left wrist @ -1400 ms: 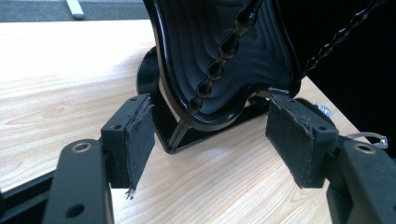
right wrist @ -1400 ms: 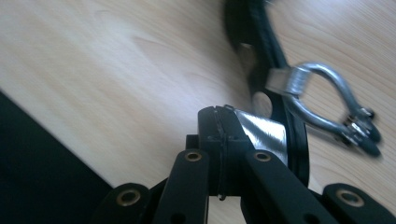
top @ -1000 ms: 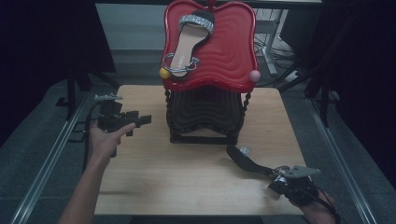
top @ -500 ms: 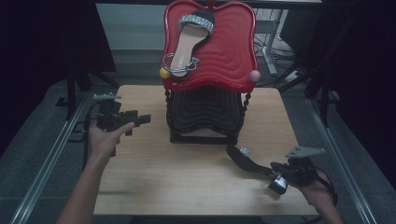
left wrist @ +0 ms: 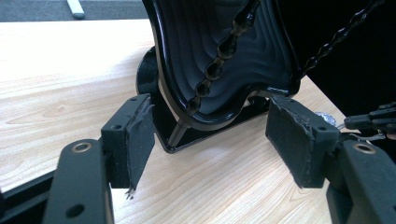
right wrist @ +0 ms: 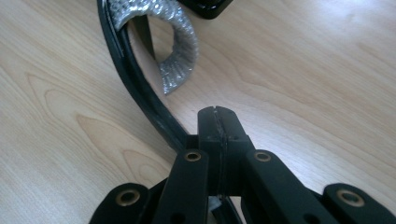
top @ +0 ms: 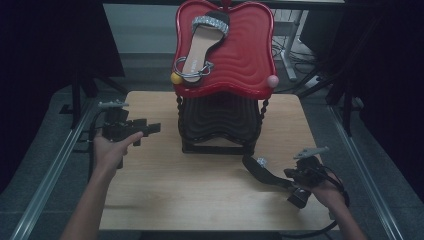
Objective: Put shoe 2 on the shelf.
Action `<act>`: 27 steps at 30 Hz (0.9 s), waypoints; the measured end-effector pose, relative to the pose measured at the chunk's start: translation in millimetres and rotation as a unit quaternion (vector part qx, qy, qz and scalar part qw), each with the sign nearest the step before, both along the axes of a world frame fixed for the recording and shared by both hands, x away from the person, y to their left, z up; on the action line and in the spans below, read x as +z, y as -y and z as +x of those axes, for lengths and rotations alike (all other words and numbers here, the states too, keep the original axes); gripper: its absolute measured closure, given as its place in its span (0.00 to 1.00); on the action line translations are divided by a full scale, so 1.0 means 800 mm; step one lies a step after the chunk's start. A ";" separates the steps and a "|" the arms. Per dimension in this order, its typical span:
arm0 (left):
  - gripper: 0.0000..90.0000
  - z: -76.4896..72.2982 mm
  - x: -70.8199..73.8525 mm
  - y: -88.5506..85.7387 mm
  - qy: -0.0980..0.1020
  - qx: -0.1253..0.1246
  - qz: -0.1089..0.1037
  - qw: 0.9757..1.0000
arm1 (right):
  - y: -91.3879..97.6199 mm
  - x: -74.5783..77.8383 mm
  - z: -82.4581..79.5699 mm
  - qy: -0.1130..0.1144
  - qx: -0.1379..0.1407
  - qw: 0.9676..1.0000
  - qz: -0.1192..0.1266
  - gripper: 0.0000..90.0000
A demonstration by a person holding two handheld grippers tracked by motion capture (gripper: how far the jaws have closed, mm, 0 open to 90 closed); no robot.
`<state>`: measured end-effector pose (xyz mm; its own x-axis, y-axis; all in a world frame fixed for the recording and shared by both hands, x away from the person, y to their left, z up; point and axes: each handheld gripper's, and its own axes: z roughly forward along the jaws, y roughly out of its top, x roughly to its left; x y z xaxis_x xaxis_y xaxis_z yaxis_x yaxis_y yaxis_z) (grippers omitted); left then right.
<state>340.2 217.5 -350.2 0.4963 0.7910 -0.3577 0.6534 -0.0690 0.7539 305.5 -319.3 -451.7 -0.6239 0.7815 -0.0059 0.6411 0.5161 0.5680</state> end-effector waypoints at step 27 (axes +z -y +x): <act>0.36 -0.001 -0.004 -0.002 -0.001 0.003 0.000 1.000 | -0.020 -0.005 -0.007 -0.018 0.028 0.999 -0.039 1.00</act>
